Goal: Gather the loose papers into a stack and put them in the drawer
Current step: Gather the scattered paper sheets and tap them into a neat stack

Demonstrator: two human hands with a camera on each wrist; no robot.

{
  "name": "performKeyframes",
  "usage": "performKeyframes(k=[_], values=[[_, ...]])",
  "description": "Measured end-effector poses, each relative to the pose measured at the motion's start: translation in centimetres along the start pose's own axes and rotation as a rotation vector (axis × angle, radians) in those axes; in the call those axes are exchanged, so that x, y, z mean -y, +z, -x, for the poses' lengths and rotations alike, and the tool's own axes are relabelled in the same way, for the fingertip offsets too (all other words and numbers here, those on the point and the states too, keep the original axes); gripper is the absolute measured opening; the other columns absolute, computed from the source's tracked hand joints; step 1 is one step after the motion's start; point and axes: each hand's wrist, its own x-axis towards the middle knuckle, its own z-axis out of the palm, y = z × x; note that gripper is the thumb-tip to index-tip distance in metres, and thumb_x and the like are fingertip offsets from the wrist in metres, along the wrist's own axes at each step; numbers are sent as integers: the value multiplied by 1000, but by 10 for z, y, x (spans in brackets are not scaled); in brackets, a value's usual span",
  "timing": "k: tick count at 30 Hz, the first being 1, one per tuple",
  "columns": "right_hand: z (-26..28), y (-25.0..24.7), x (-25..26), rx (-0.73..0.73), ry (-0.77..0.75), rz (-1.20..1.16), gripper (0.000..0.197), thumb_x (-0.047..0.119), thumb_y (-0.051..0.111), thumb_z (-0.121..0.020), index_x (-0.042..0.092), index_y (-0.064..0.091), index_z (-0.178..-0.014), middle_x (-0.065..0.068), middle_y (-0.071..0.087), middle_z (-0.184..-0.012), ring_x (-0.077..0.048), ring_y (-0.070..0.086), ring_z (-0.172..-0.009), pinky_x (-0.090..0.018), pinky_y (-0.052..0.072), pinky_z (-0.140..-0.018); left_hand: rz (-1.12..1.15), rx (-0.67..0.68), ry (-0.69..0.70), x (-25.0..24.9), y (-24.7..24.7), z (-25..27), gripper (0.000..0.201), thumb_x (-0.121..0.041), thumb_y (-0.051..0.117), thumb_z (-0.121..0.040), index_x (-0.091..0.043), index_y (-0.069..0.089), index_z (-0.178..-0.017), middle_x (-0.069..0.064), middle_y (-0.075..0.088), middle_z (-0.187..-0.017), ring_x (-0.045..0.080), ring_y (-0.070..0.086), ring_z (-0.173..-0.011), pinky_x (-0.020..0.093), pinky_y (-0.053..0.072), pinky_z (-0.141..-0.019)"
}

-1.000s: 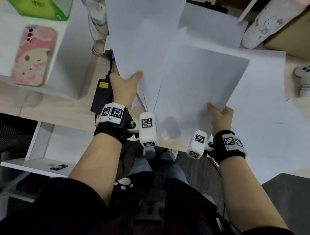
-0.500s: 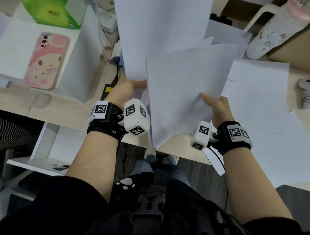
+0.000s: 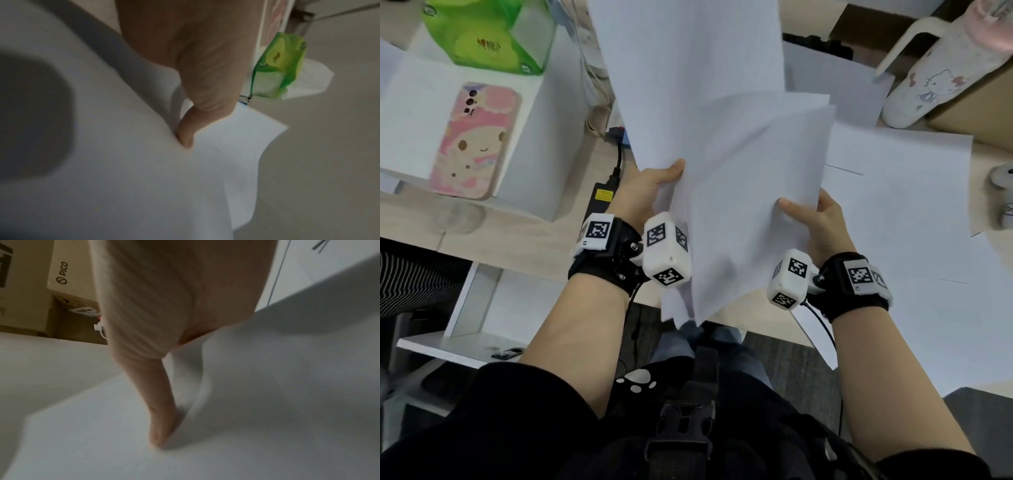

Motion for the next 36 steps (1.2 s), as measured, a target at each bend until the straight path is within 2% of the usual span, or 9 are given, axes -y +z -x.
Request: performKeyframes(k=[3,7,10,14,18,20,26,31,36], values=[[-3,-5,-3,-34,17,59,44,11,76,-70,8,57,-110,-14,68,-107,-30,67,-93,-42,56,-82,-27,-110,70,4,0,-10,44,-6,64,-85,-5,53,-127,10,65,-119,24,63,-106,37,51,-91],[-3,-9,-8,-65,44,148,10,11,67,-82,7,68,-92,-4,72,-82,-21,68,-74,-37,56,-77,-147,-113,102,8,1,-17,31,-16,61,-89,-16,58,-119,4,65,-121,20,62,-110,38,50,-95],[-3,-15,-11,-123,23,156,12,13,64,-86,2,66,-91,-8,66,-79,-23,62,-71,-32,53,-71,-179,-132,76,11,4,-18,22,-29,53,-94,-24,57,-115,2,62,-124,21,59,-115,45,45,-104],[-3,-20,-10,-206,-53,177,12,13,62,-86,9,63,-75,-7,60,-71,-21,56,-65,-31,49,-66,-327,-77,50,12,10,-16,16,-34,42,-98,-27,46,-112,-4,56,-113,16,53,-109,36,42,-104],[-3,-25,-6,-237,-107,175,20,11,61,-87,14,60,-67,10,60,-55,-9,55,-52,-21,48,-54,-389,-6,8,17,8,-15,39,-50,45,-92,-24,55,-120,-7,62,-117,15,57,-111,37,43,-104],[-3,-26,-3,-240,-121,161,18,11,61,-87,14,61,-70,6,61,-61,-10,56,-56,-22,49,-57,-410,15,-14,23,8,-17,55,-62,47,-85,-22,57,-121,-4,63,-121,16,58,-114,39,42,-105],[-9,-23,-5,-261,-75,132,14,10,60,-88,15,63,-74,3,62,-67,-12,57,-58,-23,50,-59,-416,124,-56,41,18,-14,32,-47,46,-92,-22,62,-104,1,66,-115,16,60,-111,35,42,-106],[-22,-11,-18,-250,4,227,13,10,59,-87,12,59,-74,-4,60,-73,-21,55,-67,-32,48,-68,-381,95,-150,62,4,-17,39,-10,68,-82,-6,58,-119,13,63,-123,23,61,-110,37,46,-102],[-39,5,-41,-300,123,400,19,12,61,-80,-1,58,-67,-23,52,-66,-21,48,-66,-34,42,-64,-404,63,-237,79,-10,-23,48,2,66,-80,-1,51,-126,14,60,-126,24,59,-110,35,47,-97]])
